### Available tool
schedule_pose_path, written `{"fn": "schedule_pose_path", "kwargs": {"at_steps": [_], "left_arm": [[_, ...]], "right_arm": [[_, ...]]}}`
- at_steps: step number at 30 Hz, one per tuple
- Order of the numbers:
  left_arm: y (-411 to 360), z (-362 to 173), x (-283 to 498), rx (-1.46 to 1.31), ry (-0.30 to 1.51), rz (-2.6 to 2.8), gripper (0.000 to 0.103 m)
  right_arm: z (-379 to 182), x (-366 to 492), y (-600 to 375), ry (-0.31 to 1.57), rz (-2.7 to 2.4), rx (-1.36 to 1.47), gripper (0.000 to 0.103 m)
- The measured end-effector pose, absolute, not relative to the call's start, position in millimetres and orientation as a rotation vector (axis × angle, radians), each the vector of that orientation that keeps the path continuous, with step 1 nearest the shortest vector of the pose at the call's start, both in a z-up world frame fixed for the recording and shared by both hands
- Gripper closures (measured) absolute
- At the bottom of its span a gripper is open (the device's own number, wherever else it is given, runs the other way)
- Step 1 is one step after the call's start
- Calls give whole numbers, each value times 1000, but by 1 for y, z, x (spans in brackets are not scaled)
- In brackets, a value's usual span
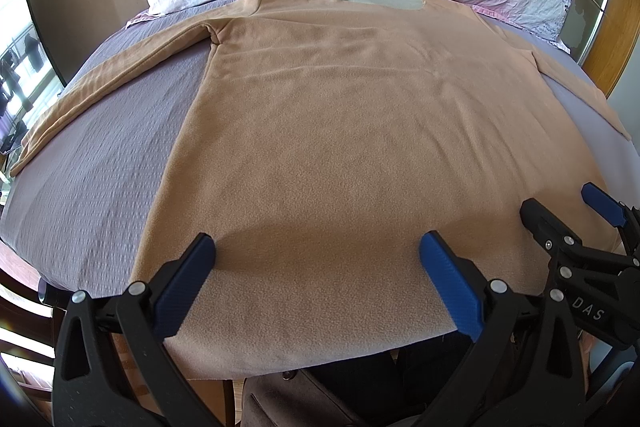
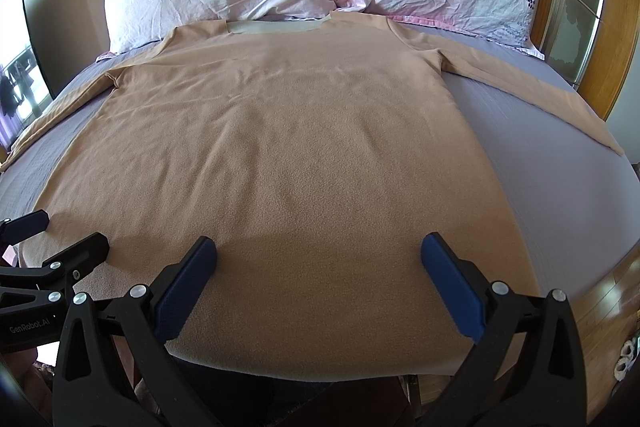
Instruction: Fold small clothes
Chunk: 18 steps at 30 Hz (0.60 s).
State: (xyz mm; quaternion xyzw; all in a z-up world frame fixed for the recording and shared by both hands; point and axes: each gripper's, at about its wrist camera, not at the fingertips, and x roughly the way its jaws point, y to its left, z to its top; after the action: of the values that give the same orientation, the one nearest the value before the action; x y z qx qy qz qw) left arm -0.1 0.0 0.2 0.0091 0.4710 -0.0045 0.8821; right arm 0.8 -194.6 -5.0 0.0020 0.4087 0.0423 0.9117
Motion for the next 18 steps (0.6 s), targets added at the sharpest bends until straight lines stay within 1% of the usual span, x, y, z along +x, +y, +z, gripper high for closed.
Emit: {"fn": "schedule_pose_path", "kwargs": {"at_steps": [10,15,18], "left_arm": [[0,0,0,19,980,-9,2],[0,0,0,24,977,-11,2],[-1,2,-3,30,960,-16,2]], "right_arm": [[-4,2,-197,836,89,4,1],[-5,3,-202,780,145,-16,1],[5,14,-232,745,204,71,1]]}}
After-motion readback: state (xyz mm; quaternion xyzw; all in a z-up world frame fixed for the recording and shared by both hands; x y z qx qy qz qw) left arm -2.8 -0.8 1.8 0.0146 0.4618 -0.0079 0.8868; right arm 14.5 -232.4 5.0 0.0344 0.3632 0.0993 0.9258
